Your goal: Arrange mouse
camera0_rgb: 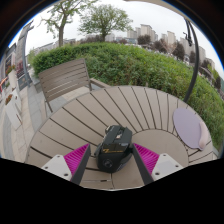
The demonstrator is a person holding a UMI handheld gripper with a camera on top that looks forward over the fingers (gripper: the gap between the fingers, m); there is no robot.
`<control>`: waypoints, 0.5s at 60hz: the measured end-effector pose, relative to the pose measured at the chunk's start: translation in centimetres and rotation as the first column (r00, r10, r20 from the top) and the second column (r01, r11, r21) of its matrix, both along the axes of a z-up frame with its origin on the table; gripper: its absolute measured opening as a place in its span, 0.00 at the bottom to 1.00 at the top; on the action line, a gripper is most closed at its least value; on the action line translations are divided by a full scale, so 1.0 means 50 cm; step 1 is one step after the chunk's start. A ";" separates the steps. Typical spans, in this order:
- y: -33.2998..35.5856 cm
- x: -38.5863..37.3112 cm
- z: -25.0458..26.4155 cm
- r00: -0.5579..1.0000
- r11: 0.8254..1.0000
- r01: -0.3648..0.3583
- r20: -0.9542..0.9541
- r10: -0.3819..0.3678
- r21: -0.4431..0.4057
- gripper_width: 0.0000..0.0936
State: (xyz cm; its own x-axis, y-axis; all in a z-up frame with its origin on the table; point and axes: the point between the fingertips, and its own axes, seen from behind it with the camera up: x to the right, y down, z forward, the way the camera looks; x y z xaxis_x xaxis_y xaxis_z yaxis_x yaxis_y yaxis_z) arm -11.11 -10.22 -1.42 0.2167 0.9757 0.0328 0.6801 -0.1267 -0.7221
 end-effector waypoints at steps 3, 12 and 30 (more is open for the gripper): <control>0.000 -0.011 -0.004 1.000 1.000 -0.009 0.004 0.009 -0.003 0.92; -0.007 -0.041 -0.014 0.999 0.999 -0.034 0.014 0.034 -0.016 0.92; -0.014 -0.081 -0.022 0.998 0.998 -0.048 0.028 0.049 -0.046 0.86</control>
